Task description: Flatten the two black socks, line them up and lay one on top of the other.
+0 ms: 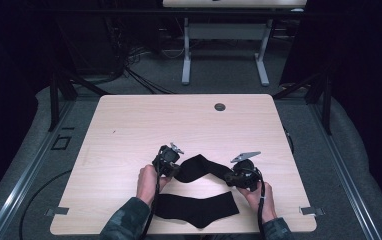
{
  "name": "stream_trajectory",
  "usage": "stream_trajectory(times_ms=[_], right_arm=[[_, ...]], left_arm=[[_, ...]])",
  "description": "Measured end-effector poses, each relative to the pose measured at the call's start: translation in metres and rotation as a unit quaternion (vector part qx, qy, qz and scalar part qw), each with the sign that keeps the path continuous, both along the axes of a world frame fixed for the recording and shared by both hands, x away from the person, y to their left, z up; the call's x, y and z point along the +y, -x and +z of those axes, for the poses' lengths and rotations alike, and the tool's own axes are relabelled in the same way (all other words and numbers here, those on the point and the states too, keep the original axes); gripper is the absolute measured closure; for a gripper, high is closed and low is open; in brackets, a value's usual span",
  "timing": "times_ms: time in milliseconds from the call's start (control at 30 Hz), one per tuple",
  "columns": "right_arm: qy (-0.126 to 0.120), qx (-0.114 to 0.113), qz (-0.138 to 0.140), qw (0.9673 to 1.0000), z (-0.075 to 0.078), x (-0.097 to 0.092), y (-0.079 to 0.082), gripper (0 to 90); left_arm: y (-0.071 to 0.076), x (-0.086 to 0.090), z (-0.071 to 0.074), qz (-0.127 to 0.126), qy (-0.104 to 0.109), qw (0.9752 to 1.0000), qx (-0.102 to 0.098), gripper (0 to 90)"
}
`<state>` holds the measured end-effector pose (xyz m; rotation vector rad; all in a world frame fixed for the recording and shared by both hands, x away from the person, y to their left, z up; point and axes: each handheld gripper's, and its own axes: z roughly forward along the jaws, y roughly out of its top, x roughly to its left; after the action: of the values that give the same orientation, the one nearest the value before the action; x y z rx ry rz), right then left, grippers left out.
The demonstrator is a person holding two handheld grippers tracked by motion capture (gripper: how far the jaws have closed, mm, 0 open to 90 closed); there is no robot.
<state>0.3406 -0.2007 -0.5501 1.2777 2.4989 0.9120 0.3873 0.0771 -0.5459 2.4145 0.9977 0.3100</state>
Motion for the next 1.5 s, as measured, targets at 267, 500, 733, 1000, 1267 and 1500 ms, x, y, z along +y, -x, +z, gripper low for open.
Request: stream_trajectory(times_ms=[267,500,733,1000,1267,1500], right_arm=[[0.013,-0.042,0.018,0.9989,0.023,-0.008,-0.003,90.0],[0.019,-0.040,0.038,0.9983,0.020,-0.005,-0.007,83.3],[0.015,-0.034,0.064,0.9972,0.015,0.031,-0.020,62.8],[0.054,-0.032,0.097,0.9934,-0.002,0.072,-0.040,53.0],[0.078,-0.027,0.090,0.9925,-0.012,0.073,-0.042,76.7],[0.062,-0.031,0.079,0.9945,-0.011,0.061,-0.040,82.2]], left_arm=[[0.000,0.014,0.035,0.006,-0.025,0.9921,-0.122,86.1],[0.006,0.024,0.042,-0.018,-0.024,0.9878,-0.153,85.7],[0.004,0.029,0.033,-0.021,-0.035,0.9907,-0.130,84.8],[0.003,0.032,0.030,-0.028,-0.025,0.9931,-0.111,84.2],[0.004,0.033,0.026,-0.030,-0.030,0.9937,-0.103,84.5],[0.005,0.039,0.028,-0.027,-0.045,0.9918,-0.116,84.9]])
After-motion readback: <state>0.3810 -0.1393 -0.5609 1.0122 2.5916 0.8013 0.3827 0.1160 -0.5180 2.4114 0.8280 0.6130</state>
